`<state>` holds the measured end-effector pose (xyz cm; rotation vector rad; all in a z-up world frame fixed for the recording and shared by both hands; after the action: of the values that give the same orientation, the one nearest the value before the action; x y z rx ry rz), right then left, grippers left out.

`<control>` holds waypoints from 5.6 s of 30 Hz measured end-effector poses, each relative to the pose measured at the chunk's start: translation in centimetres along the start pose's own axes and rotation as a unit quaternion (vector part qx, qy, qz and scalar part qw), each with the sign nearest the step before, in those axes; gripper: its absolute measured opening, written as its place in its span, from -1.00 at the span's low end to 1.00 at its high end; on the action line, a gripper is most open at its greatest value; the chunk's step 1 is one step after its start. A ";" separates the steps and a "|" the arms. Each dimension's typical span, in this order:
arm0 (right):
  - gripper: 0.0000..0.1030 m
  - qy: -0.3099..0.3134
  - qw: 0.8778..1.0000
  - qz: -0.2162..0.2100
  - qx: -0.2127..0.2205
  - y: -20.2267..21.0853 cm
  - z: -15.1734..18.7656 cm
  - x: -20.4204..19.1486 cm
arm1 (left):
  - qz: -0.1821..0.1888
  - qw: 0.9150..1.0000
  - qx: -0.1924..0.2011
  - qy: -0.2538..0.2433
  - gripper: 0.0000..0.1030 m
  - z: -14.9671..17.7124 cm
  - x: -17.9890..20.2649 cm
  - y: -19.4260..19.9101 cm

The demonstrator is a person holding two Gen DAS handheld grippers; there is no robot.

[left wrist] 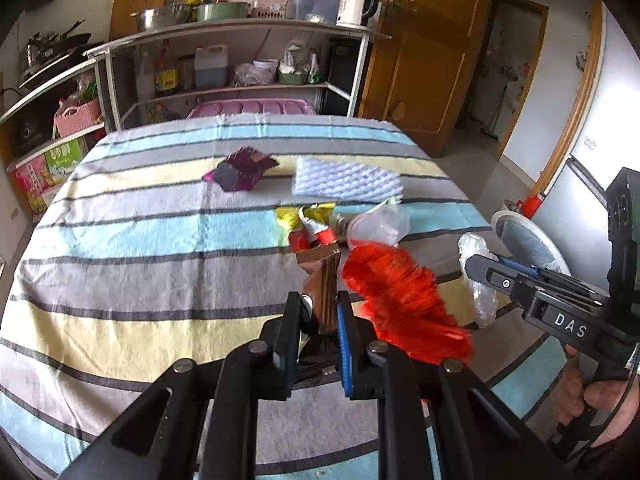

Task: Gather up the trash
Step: 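Carry the brown wrapper and clear plastic bag over the bin, then open both grippers to release the wrapper and bag into the bin, then move both tools back over the table toward the pink bag and foam net, then grasp the pink snack bag with left gripper while right gripper grasps white foam net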

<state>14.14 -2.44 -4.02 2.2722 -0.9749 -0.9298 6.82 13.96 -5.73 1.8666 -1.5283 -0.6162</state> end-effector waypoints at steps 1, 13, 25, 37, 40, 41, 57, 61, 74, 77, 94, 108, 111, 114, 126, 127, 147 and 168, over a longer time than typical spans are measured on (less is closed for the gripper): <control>-0.44 -0.001 1.000 0.000 0.004 0.4 -0.1 0.1 | 0.000 1.000 0.003 -0.001 -0.66 -0.1 0.1 0.2; -0.44 -0.019 0.999 0.015 0.048 4.7 -0.6 2.0 | 0.029 0.998 0.037 -0.036 -0.66 -2.0 4.2 2.6; -0.44 -0.042 0.993 0.057 0.092 10.7 -0.8 6.5 | 0.078 0.991 0.053 -0.093 -0.66 -4.0 11.8 3.1; -0.44 -0.098 0.981 0.118 0.119 16.4 0.5 14.1 | 0.137 0.977 0.044 -0.159 -0.66 -4.6 21.7 2.3; -0.44 -0.108 0.978 0.131 0.118 17.1 1.0 15.6 | 0.147 0.973 0.038 -0.174 -0.66 -4.5 23.8 1.9; -0.44 -0.112 0.977 0.137 0.115 17.2 1.1 16.3 | 0.153 0.972 0.033 -0.176 -0.66 -4.4 24.5 1.6; -0.44 -0.156 0.972 0.167 0.048 14.2 3.5 23.8 | 0.162 0.964 -0.041 -0.207 -0.66 -2.5 31.2 -4.1; -0.44 -0.160 0.972 0.172 0.029 13.0 3.9 25.2 | 0.158 0.963 -0.057 -0.210 -0.66 -2.0 31.9 -5.3; -0.33 -0.153 0.970 0.188 0.008 11.6 4.4 26.2 | 0.148 0.965 -0.068 -0.205 -0.23 -1.7 31.6 -6.2; -0.11 -0.154 0.970 0.189 0.011 11.7 4.3 26.0 | 0.151 0.966 -0.066 -0.201 -0.12 -1.9 31.5 -6.1; -0.07 -0.149 0.970 0.189 0.038 13.4 3.7 23.8 | 0.141 0.974 -0.038 -0.172 0.12 -3.4 28.5 -3.6; -0.06 -0.121 0.975 0.172 0.074 14.7 2.0 19.3 | 0.130 0.981 0.007 -0.146 0.20 -4.6 24.0 -0.1; -0.06 -0.107 0.977 0.165 0.081 14.6 1.4 18.0 | 0.123 0.983 0.019 -0.138 0.21 -4.8 22.7 0.6; -0.05 -0.094 0.980 0.156 0.086 14.2 0.7 16.7 | 0.118 0.984 0.024 -0.127 0.22 -5.1 21.1 1.1; -0.04 -0.038 0.990 0.094 0.099 11.1 -2.0 10.5 | 0.067 0.992 0.050 -0.089 0.26 -5.8 13.8 1.7; -0.04 -0.032 0.991 0.087 0.097 10.6 -2.3 9.9 | 0.062 0.993 0.050 -0.085 0.27 -5.8 13.1 1.7; -0.03 0.071 0.997 0.001 0.010 -0.4 -6.8 1.6 | -0.019 0.999 0.037 0.008 0.39 -7.2 -1.7 -1.2; 0.07 0.125 0.987 -0.070 -0.071 -11.3 -9.6 -0.8 | -0.034 0.999 -0.004 0.005 0.42 -9.7 -6.2 -8.6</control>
<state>25.73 6.77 -4.93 2.2888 -0.6274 -0.7227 18.12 22.79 -5.58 1.9191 -1.4579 -0.6424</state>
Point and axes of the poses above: each gripper's, at about its wrist camera, not at the fingertips, and y roughly against the way its jaws point, x to its right, z to its underside, the point moved 5 cm from there along -y, roughly the way its jaws point, and after that the axes turned 8 degrees about -z, right-handed, at the moved point
